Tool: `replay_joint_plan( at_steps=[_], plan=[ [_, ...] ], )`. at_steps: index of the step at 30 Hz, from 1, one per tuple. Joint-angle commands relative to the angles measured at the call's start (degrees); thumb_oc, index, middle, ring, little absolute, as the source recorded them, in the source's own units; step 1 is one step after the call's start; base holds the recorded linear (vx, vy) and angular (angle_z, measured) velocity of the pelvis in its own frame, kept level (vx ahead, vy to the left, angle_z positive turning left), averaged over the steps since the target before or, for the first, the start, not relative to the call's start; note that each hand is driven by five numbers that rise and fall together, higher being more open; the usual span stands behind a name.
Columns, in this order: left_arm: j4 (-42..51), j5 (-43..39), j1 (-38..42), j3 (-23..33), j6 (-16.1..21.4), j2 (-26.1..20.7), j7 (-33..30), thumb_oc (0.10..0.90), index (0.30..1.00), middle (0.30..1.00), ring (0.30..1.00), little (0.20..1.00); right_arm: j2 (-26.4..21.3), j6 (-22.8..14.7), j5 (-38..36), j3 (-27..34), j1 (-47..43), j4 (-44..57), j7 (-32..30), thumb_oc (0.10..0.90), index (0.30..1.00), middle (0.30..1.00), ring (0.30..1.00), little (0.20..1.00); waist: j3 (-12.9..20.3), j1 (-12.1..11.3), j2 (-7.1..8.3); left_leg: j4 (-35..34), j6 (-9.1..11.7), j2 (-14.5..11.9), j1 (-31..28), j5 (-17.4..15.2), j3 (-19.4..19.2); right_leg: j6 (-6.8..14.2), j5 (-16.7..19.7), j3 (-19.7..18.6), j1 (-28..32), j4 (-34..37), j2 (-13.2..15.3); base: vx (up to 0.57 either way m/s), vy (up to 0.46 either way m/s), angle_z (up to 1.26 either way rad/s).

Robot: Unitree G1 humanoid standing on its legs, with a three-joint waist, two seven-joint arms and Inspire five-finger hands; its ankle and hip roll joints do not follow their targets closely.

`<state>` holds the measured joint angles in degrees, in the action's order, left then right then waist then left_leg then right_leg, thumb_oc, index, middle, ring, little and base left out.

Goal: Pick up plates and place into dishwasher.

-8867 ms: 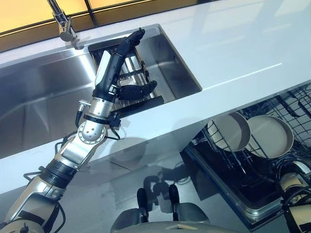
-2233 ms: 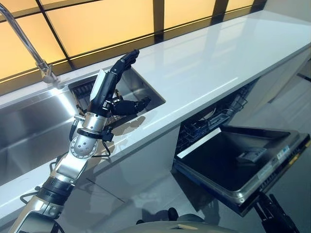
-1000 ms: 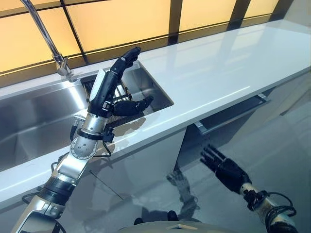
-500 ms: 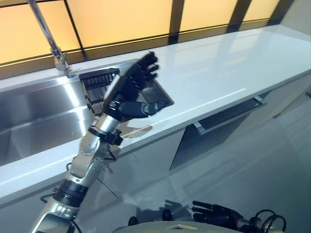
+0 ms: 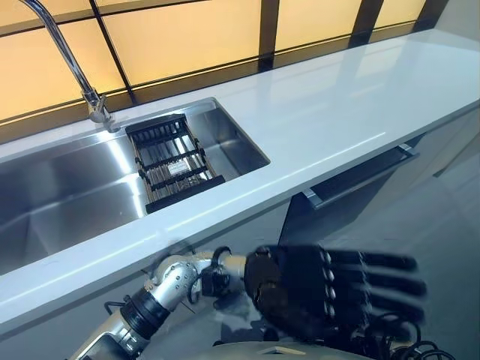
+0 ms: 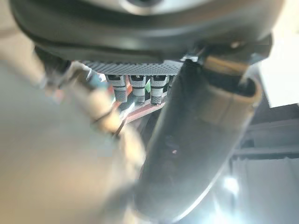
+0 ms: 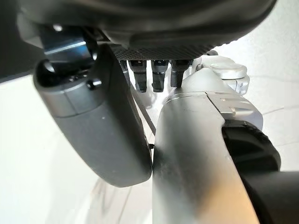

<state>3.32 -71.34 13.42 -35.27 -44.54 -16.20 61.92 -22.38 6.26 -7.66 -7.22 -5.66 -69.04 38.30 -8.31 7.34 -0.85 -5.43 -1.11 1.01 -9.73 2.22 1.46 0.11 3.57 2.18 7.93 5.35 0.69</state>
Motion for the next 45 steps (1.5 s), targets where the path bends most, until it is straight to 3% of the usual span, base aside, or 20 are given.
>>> replay_joint_plan(
  at_steps=[1,2,5,6,8,9,10,11,12,15,19,20,22,24,30,33,35,39,41,45],
  plan=[
    [-5.6,9.1,0.6,2.1,-1.1,5.9,7.5,0.800,0.900,0.900,0.900,0.900,-1.5,-0.1,5.6,-1.5,-0.6,-4.8,3.5,0.800,0.900,0.900,0.900,0.900,0.8,-0.2,0.17,0.4,-3.3,2.5,-2.9,-10.6,-7.0,0.1,-5.3,-4.4,2.9,-0.3,-4.1,0.03,0.055,0.01],
    [-9.2,14.5,-0.7,3.1,-0.6,5.6,8.2,0.800,0.900,0.900,0.900,0.900,-1.6,-0.3,6.3,-1.1,-0.5,-4.7,3.6,0.800,0.900,0.900,0.900,0.900,0.8,-0.4,0.06,0.4,-3.3,2.5,-2.9,-10.5,-6.9,0.1,-5.3,-4.3,2.9,-0.3,-4.1,0.03,0.048,0.00],
    [-22.4,27.2,-4.6,6.6,6.6,3.8,12.1,0.800,0.900,0.900,0.900,0.900,-2.4,-0.4,7.9,-0.2,-0.1,-3.9,4.1,0.800,0.900,0.900,0.900,0.900,1.0,-1.1,-0.17,0.4,-3.4,2.8,-2.7,-10.2,-6.5,0.1,-5.3,-3.8,2.9,-0.3,-3.9,0.02,0.027,0.00],
    [-23.8,28.4,-4.9,7.2,7.4,3.7,12.4,0.800,0.900,0.900,0.900,0.900,-2.4,-0.5,8.1,0.0,0.0,-3.8,4.1,0.800,0.900,0.900,0.900,0.900,1.0,-1.1,-0.20,0.4,-3.4,2.8,-2.7,-10.2,-6.4,0.2,-5.3,-3.8,2.9,-0.3,-3.9,0.00,0.000,0.00],
    [-33.2,33.7,-7.2,11.3,14.3,3.0,10.9,0.800,0.900,0.900,0.900,0.900,-2.7,-0.8,8.4,0.4,0.5,-3.4,4.0,0.800,0.900,0.900,0.900,0.900,1.1,-1.8,-0.39,0.4,-3.5,2.9,-2.5,-9.9,-6.0,0.1,-5.4,-3.4,2.9,-0.3,-3.8,0.01,0.015,0.00],
    [-33.3,33.8,-7.2,11.3,14.4,3.0,11.0,0.800,0.900,0.900,0.900,0.900,-2.7,-0.7,8.4,0.4,0.5,-3.4,4.0,0.800,0.900,0.900,0.900,0.900,1.1,-1.8,-0.39,0.4,-3.5,3.0,-2.5,-9.9,-5.9,0.1,-5.4,-3.4,2.9,-0.3,-3.8,0.00,0.000,0.00],
    [-40.3,36.5,-8.3,14.0,19.9,2.5,9.5,0.800,0.900,0.900,0.900,0.900,-2.6,-0.2,9.0,0.7,0.7,-3.0,3.4,0.800,0.900,0.900,0.900,0.900,1.1,-2.3,-0.46,0.4,-3.6,3.0,-2.4,-9.6,-5.5,0.0,-5.3,-3.1,2.8,-0.3,-3.7,0.03,0.032,0.04],
    [-50.0,39.1,-9.5,19.2,27.2,2.5,4.4,0.800,0.900,0.900,0.900,0.900,-2.0,0.2,10.1,0.7,0.9,-2.6,2.5,0.800,0.900,0.900,0.900,0.900,1.3,-3.3,-0.40,0.4,-3.6,3.2,-2.2,-9.1,-4.8,0.0,-5.4,-2.2,2.8,-0.3,-3.6,0.04,0.034,0.05],
    [-53.0,40.0,-9.7,21.1,30.0,2.4,2.8,0.800,0.900,0.900,0.900,0.900,-1.4,0.2,10.3,0.7,1.0,-2.6,1.6,0.800,0.900,0.900,0.900,0.900,1.3,-3.7,-0.29,0.4,-3.6,3.2,-2.1,-9.0,-4.4,-0.1,-5.5,-1.9,2.8,-0.3,-3.5,0.03,0.022,0.12],
    [-64.2,50.5,-10.2,21.2,46.7,0.5,-10.2,0.800,0.900,0.900,0.900,0.900,1.7,1.8,8.9,-0.8,0.6,-2.3,-4.3,0.800,0.900,0.900,0.900,0.900,1.8,-5.0,0.46,0.4,-3.7,3.5,-1.5,-8.2,-2.9,-0.2,-5.6,-0.3,2.7,-0.3,-3.3,0.02,-0.004,0.27],
    [-68.3,55.2,-10.2,21.6,52.2,0.7,-17.3,0.800,0.900,0.900,0.900,0.900,2.9,1.6,10.0,-1.7,0.3,-3.0,-5.7,0.800,0.900,0.900,0.900,0.900,2.0,-5.6,0.70,0.4,-3.7,3.6,-1.2,-8.0,-2.1,-0.2,-6.0,0.4,2.6,-0.3,-3.2,0.01,0.001,0.17],
    [-70.3,58.8,-9.9,20.9,54.5,0.8,-23.7,0.800,0.900,0.900,0.900,0.900,3.9,1.2,11.0,-2.3,0.1,-3.7,-6.7,0.800,0.900,0.900,0.900,0.900,2.2,-5.8,0.80,0.4,-3.8,3.7,-1.0,-7.8,-1.6,-0.2,-6.1,0.7,2.6,-0.3,-3.2,0.01,0.012,0.12],
    [-72.4,60.3,-9.5,20.4,54.7,1.0,-27.1,0.800,0.900,0.900,0.900,0.900,4.7,1.7,10.2,-3.6,-0.3,-4.3,-7.7,0.800,0.900,0.900,0.900,0.900,2.5,-6.1,0.88,0.4,-3.7,3.8,-0.7,-7.6,-1.2,-0.2,-6.1,1.0,2.5,-0.3,-3.2,0.01,0.013,0.09],
    [-76.4,62.0,-8.9,23.1,50.8,3.1,-39.0,0.800,0.900,0.900,0.900,0.900,7.1,2.4,8.1,-4.0,-0.4,-5.7,-11.7,0.800,0.900,0.900,0.900,0.900,3.5,-6.8,1.10,0.4,-3.5,4.0,-0.2,-7.2,-0.2,-0.3,-6.5,1.8,2.4,-0.3,-3.1,0.03,0.022,0.10],
    [-78.9,63.7,-10.2,25.5,48.5,4.5,-52.1,0.800,0.900,0.900,0.900,0.900,9.8,0.8,6.6,-3.3,0.9,-6.0,-21.1,0.800,0.900,0.900,0.900,0.900,4.3,-7.4,1.13,0.4,-3.2,4.2,0.7,-6.6,0.7,-0.3,-6.6,2.9,2.0,-0.3,-2.9,0.00,0.007,0.10],
    [-80.1,71.4,-11.0,26.2,43.6,4.6,-64.1,0.800,0.900,0.900,0.900,0.900,11.3,0.3,3.2,-2.1,1.9,-5.1,-28.0,0.800,0.900,0.900,0.900,0.900,4.4,-7.5,0.87,0.4,-3.2,4.4,0.9,-6.5,1.1,-0.3,-6.7,3.2,2.0,-0.3,-2.8,-0.01,0.009,0.05],
    [-80.7,73.0,-11.2,25.9,43.4,4.5,-66.7,0.800,0.900,0.900,0.900,0.900,11.6,-0.1,3.8,-2.1,2.0,-5.1,-30.0,0.800,0.900,0.900,0.900,0.900,4.4,-7.5,0.79,0.4,-3.2,4.4,1.0,-6.5,1.0,-0.3,-6.7,3.2,1.9,-0.3,-2.9,-0.01,0.009,0.05],
    [-80.8,70.0,-12.3,26.7,38.5,5.1,-70.3,0.800,0.900,0.900,0.900,0.900,11.8,-3.1,7.6,-2.4,3.2,-4.5,-37.5,0.800,0.900,0.900,0.900,0.900,4.2,-7.3,0.33,0.4,-3.2,4.5,0.7,-6.7,0.8,-0.4,-6.9,3.5,2.1,-0.3,-2.9,-0.02,0.030,0.09],
    [-80.8,72.3,-12.9,26.7,34.9,5.3,-69.5,0.800,0.900,0.900,0.900,0.900,11.6,-4.5,9.6,-3.0,3.5,-3.5,-39.6,0.800,0.900,0.900,0.900,0.900,4.0,-7.4,0.26,0.4,-3.3,4.6,0.6,-6.9,0.7,-0.4,-7.0,3.7,2.2,-0.3,-2.8,-0.01,0.014,0.02],
    [-80.6,75.7,-13.4,25.0,32.8,5.2,-67.6,0.800,0.900,0.900,0.900,0.900,11.4,-6.5,14.3,-4.8,3.7,-1.3,-40.9,0.800,0.900,0.900,0.900,0.900,3.7,-7.2,0.17,0.4,-3.3,4.6,0.6,-7.1,0.5,-0.5,-7.0,3.8,2.2,-0.3,-2.8,-0.01,0.005,0.00]
  ],
)
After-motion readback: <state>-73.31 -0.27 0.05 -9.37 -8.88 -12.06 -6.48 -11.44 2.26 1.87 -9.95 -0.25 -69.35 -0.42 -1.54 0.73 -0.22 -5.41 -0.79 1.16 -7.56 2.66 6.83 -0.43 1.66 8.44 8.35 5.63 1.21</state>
